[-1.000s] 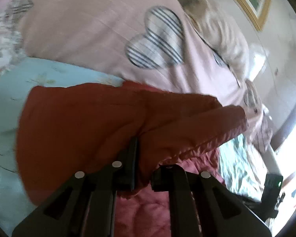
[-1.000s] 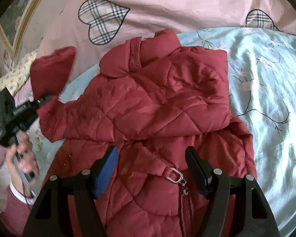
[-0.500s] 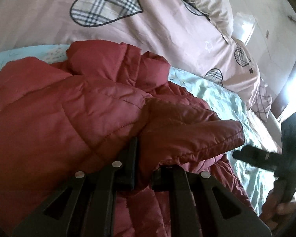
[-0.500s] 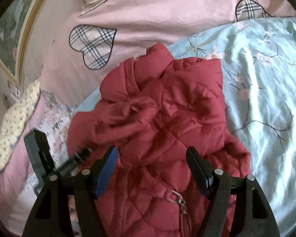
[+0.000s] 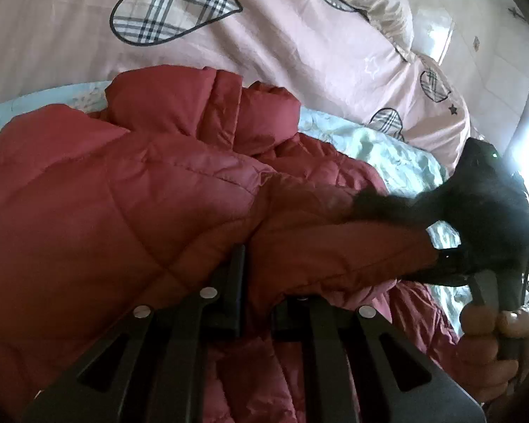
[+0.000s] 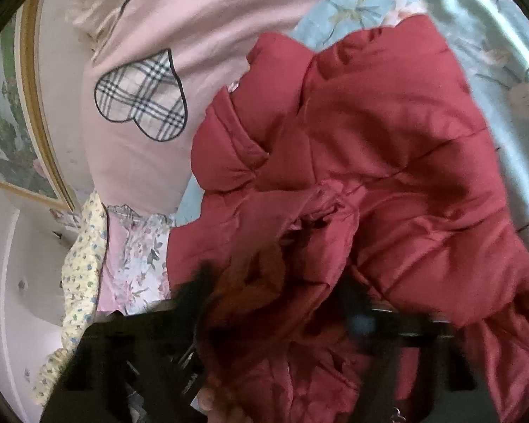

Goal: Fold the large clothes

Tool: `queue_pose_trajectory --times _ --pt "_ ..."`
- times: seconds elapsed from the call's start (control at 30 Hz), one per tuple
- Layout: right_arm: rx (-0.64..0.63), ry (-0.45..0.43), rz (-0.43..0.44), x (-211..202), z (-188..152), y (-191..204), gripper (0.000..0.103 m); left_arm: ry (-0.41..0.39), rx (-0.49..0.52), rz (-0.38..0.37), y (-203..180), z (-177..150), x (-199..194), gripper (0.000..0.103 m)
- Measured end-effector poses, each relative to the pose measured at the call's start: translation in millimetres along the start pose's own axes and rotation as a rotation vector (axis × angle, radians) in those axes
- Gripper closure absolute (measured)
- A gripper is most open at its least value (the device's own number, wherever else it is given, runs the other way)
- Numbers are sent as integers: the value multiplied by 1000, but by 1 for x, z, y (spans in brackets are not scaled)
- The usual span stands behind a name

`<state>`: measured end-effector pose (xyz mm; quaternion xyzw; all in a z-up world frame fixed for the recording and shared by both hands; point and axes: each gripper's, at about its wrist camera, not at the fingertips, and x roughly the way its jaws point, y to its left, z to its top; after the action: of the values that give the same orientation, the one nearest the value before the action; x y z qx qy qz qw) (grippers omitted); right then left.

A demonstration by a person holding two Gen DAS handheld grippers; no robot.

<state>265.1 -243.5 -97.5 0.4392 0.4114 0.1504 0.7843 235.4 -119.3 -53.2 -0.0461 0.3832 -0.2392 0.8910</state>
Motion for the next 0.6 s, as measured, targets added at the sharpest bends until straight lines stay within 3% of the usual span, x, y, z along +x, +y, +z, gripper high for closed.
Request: queue_pose_trajectory --times 0.1,0.23,0.3,0.37,0.6 --pt "-22 -35 -9 -4 1 4 89 52 -8 -35 3 0 2 92" --pt "-84 -67 -43 -14 2 16 93 108 -6 -125 8 -2 -7 82" --pt "-126 -98 -78 -20 2 22 94 111 -2 -128 12 -4 -18 53" --pt "-144 -124 -94 -29 4 23 94 94 -10 -138 19 -6 -32 40" --pt "-255 -174 -284 -42 4 13 95 34 -51 -46 67 11 -64 40"
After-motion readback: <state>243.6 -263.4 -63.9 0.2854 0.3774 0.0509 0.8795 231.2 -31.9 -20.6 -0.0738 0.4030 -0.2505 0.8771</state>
